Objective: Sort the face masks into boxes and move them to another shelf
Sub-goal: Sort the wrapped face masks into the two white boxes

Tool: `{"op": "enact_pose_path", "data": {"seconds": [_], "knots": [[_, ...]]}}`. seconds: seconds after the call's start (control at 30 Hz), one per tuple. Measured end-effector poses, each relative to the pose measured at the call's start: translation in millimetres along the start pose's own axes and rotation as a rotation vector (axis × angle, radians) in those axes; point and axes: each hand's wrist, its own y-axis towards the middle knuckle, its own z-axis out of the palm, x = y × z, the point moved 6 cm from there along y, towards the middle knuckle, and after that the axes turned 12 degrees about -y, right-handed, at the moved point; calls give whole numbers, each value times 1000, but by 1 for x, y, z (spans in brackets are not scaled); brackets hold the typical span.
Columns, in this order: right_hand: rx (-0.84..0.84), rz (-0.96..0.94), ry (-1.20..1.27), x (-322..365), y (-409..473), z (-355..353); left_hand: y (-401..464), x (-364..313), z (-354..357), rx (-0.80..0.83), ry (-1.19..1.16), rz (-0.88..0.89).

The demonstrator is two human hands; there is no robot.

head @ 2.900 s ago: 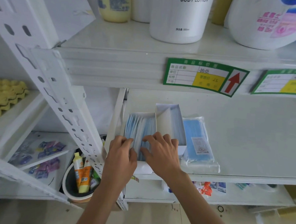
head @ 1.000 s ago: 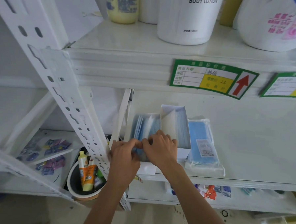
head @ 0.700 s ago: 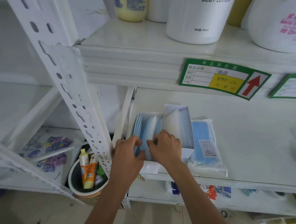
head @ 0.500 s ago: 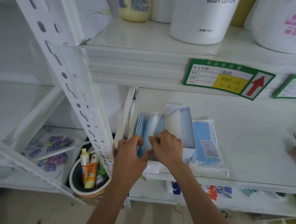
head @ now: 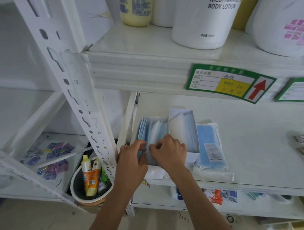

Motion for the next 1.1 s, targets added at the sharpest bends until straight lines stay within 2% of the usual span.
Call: {"op": "enact_pose_path", "data": {"seconds": [0.2, 0.33, 0.53, 0.8, 0.93, 1.1], "knots": [[-19, -48, 35, -3, -1, 2, 0, -7, 2, 21, 191, 64], [-24, -109, 79, -5, -2, 6, 7, -8, 5, 85, 363, 29], [-34, -120, 124, -8, -3, 5, 12, -11, 7, 124, 436, 42], [-77, -71, 63, -5, -9, -1, 18, -5, 5, 63, 359, -2], [-42, -140, 67, -2, -11, 1, 18, -5, 4, 20, 330, -15], [-57, -209, -14, -4, -11, -1, 19, -3, 1, -58, 108, -61]]}}
